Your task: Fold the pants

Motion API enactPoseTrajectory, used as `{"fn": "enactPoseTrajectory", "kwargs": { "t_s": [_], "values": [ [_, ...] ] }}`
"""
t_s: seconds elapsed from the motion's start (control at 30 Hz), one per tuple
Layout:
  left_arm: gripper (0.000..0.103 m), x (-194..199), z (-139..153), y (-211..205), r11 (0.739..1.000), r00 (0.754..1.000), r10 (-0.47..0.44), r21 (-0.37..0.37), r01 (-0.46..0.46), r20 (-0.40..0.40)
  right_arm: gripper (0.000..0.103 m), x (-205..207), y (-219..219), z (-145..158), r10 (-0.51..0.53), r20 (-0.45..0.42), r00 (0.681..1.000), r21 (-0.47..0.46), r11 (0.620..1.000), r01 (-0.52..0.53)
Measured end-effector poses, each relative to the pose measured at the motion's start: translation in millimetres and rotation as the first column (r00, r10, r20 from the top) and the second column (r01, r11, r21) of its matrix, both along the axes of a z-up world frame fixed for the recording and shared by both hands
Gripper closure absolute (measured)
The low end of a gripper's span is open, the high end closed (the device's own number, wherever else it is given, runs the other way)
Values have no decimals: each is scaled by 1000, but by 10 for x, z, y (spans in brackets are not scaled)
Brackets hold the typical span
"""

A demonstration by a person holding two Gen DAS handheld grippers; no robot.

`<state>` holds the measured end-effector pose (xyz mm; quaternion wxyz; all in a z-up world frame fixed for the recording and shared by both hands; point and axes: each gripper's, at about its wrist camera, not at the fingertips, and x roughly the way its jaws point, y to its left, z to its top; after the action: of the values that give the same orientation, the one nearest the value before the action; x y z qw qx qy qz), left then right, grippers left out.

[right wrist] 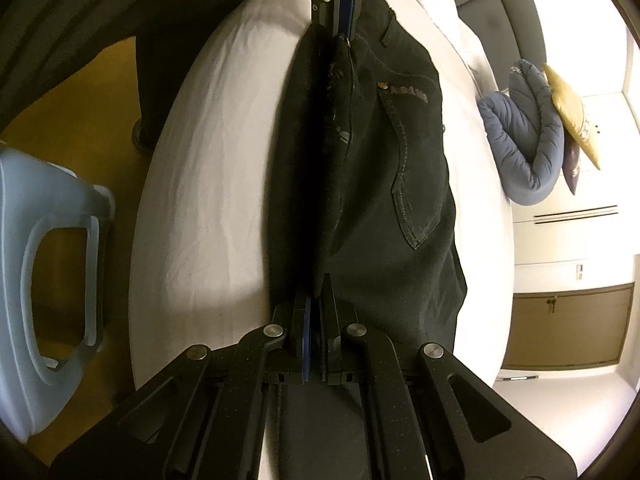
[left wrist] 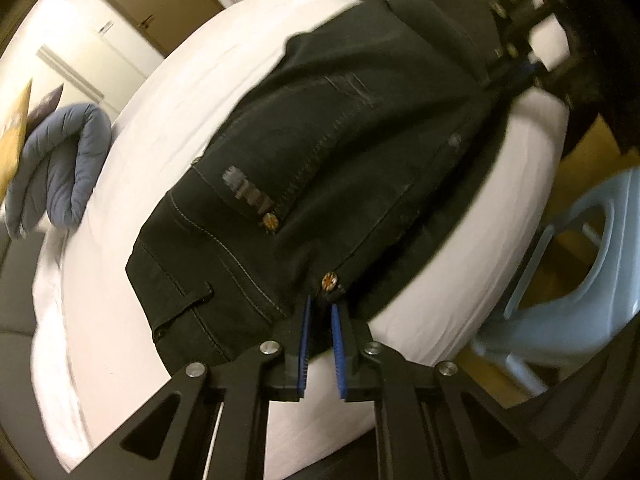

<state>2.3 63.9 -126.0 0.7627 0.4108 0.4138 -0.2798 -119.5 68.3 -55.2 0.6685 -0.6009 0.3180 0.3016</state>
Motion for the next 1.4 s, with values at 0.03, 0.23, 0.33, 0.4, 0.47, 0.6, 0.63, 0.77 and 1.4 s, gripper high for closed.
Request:
{"fn": "enactPoseTrajectory", "kwargs": {
  "t_s": [0.03,0.23,0.33,0.4,0.47,0.6,0.63,0.77,1.4],
  "values": [
    [92,-40,-20,2,1000,1000,-7,24,7,20,101,2,5,-40,2,5,1000,-9,1000,-2],
    [40,-62,152,147,998,998,62,-11,-62,10,99,-11,15,-99,-18,39,999,-20,1000,19],
    [40,-20,378,184,994,994,105,-41,-104,25,98,-58,43,-134,-12,66,998,-34,999,14],
    [39,62,526,164,985,989,147,-98,-143,30,98,-50,62,-146,-13,68,998,-34,999,15],
    [39,198,641,65,963,981,194,-191,-191,-2,98,-22,78,-158,-19,64,998,-28,999,21],
    [39,400,693,-311,912,972,228,-337,-233,-55,97,1,116,-191,-8,79,997,-35,999,10],
    [39,462,682,-387,902,970,231,-356,-243,-75,97,9,128,-209,-6,83,996,-36,999,9],
    [48,614,320,-771,902,957,240,-327,-282,-165,97,5,161,-254,6,103,995,-47,999,-1],
    [50,645,-54,-729,840,882,350,-311,-444,-315,22,1257,-1835,766,-596,-561,574,615,164,771]
  ]
}}
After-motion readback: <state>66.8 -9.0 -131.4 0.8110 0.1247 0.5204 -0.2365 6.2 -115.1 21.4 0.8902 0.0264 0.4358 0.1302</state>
